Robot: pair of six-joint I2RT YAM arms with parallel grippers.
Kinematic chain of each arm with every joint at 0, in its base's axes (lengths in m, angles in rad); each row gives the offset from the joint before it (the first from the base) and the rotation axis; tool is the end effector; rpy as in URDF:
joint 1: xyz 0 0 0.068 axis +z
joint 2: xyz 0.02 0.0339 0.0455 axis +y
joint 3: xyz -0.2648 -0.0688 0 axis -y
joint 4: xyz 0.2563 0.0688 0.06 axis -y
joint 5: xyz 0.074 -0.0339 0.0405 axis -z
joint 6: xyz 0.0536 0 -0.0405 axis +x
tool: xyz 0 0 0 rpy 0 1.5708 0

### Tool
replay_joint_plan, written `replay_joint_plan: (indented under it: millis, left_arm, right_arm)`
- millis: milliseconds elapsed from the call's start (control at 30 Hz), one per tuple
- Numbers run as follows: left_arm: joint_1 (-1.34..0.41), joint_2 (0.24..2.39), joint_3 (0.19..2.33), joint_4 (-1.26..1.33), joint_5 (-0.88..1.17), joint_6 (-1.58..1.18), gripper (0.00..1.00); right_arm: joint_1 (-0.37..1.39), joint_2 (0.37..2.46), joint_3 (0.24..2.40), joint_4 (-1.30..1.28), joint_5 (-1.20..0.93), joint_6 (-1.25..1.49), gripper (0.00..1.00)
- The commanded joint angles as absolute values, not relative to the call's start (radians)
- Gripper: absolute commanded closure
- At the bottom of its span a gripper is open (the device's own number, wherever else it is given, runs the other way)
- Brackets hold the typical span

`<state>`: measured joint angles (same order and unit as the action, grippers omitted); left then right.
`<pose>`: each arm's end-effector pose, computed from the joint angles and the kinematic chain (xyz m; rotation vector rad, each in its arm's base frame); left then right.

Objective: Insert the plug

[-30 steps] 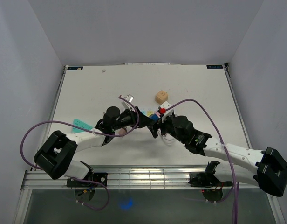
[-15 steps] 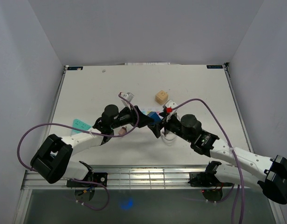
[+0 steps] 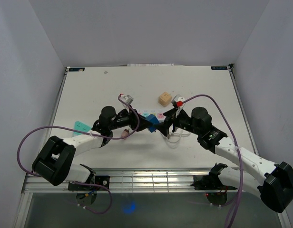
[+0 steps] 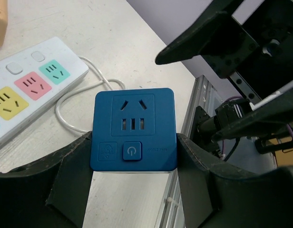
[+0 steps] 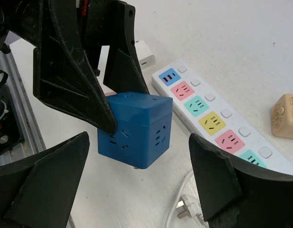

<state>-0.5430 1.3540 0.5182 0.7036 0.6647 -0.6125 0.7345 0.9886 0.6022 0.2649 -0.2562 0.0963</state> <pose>0.2351 -0.1805 0.2069 0.4838 1.8272 -1.3886 0.1834 0.1839 0.2784 -0.7377 1.5974 0.8306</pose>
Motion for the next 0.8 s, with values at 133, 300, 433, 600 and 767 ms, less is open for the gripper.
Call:
replay_joint_plan:
  millis: [133, 300, 433, 600, 767]
  left_arm:
    - [-0.515, 1.341, 0.496, 0.921, 0.917, -0.595, 1.00]
    - [-0.514, 1.359, 0.463, 1.061, 1.032, -0.624, 1.00]
    - [-0.514, 1.371, 0.456, 1.112, 1.054, -0.643, 1.00]
    - [-0.515, 1.359, 0.451, 1.115, 1.051, -0.643, 1.00]
    - [-0.515, 1.348, 0.449, 1.097, 1.043, -0.634, 1.00]
  right_arm:
    - [0.615, 0.976, 0.635, 0.304, -0.566, 0.150, 0.10]
    - [0.597, 0.992, 0.644, 0.307, -0.653, 0.156, 0.10]
    - [0.597, 1.005, 0.649, 0.308, -0.701, 0.155, 0.10]
    - [0.597, 1.054, 0.667, 0.305, -0.761, 0.161, 0.10]
    - [0.597, 1.095, 0.675, 0.324, -0.813, 0.181, 0.09]
